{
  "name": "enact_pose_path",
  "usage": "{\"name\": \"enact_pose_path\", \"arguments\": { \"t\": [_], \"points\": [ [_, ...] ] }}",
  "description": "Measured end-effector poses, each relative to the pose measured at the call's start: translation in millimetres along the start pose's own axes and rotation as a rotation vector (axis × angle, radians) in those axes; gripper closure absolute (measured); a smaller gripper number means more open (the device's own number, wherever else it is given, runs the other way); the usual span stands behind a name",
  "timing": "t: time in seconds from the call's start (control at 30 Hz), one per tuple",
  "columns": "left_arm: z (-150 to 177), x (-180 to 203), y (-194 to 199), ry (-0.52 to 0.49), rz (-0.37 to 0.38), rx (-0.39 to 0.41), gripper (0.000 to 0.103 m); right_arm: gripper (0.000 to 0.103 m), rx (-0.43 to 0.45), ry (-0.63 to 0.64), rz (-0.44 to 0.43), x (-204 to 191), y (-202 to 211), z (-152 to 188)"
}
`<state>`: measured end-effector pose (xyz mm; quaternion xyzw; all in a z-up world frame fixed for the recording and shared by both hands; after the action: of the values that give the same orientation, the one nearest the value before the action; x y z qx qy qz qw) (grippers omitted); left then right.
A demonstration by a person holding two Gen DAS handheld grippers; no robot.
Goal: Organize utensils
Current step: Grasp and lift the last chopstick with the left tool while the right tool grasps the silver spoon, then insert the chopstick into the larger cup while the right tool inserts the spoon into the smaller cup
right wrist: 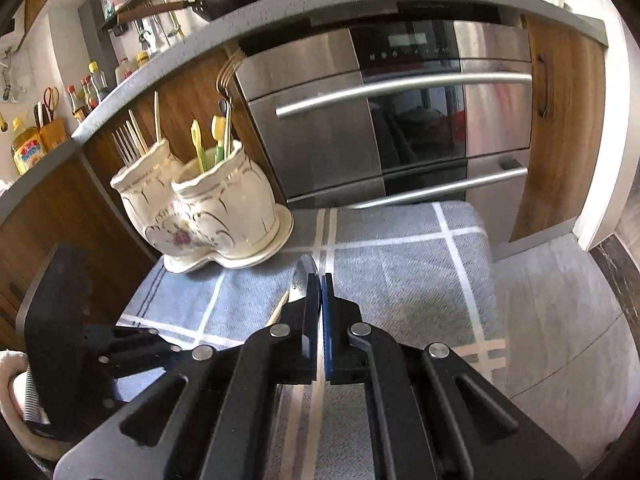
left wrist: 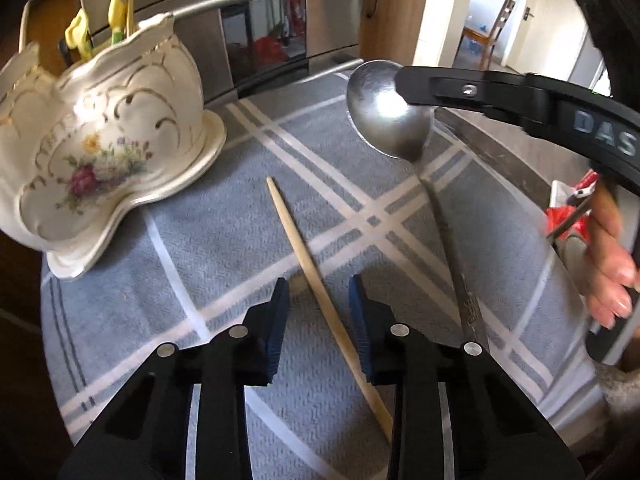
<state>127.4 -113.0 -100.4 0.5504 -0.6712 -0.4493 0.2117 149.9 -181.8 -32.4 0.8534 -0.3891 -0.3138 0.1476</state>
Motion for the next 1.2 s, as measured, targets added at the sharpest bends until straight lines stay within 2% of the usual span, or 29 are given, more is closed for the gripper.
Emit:
{"name": "enact_pose_path", "arguments": {
  "t": [0.1,0.17,0.2,0.43,0.47,0.53,0.57,0.8,1.0,1.2],
  "points": [
    [-5.4,2.5,-3.2,-0.018,-0.03,-0.021,0.073,0.101,0.021,-0.001,-0.004,0.2,7.4,-3.0],
    [-7.4,3.4,-4.1,-0.027,-0.036,-0.029,0.083,0.101,0.037,-0.009,-0.009,1.0,13.4,-5.3],
    [-8.6,3.3,-4.8,-0.031,-0.044,-0.027,0.093,0.101,0.045,-0.01,-0.008,0.7,14.8,-5.2],
    [-6.8,-4.7,-3.5,0.01,-0.028,0.045,0.097,0.101,0.095,-0.023,-0.01,0.7,29.1,-8.1],
    [-7.2,-6.3,-1.0,0.021,-0.006,0.062,0.097,0.101,0.105,-0.017,-0.009,-0.4,31.0,-8.9],
    [-5.9,-10.9,10.1,0.033,-0.006,0.097,0.097,0.101,0.116,0.001,0.006,-3.4,34.7,-10.4],
    [-8.4,-15.0,22.3,0.045,0.011,0.145,0.097,0.101,0.126,0.012,0.014,-6.0,37.2,-11.7],
    [-18.8,-63.3,88.1,0.155,0.012,0.336,0.097,0.102,0.233,0.078,0.07,-30.2,57.0,-33.1],
    [-36.8,-114.1,131.3,0.26,0.009,0.455,0.097,0.102,0.281,0.124,0.08,-50.0,57.4,-72.4],
    [-68.9,-169.6,159.4,0.354,-0.038,0.592,0.097,0.102,0.323,0.14,0.062,-66.7,37.9,-117.9]
  ]
}}
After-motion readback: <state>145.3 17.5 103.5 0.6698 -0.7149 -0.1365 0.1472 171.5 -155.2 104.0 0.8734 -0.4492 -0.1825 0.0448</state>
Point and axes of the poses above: each gripper's, at about its wrist camera, not at the fingertips, and y roughly against the way its jaws point, x to its right, z to its underside, the point moved 7 cm from there along -y, roughly the way its jaws point, and after that the axes turned 14 degrees about -z, right-handed, at the moved point
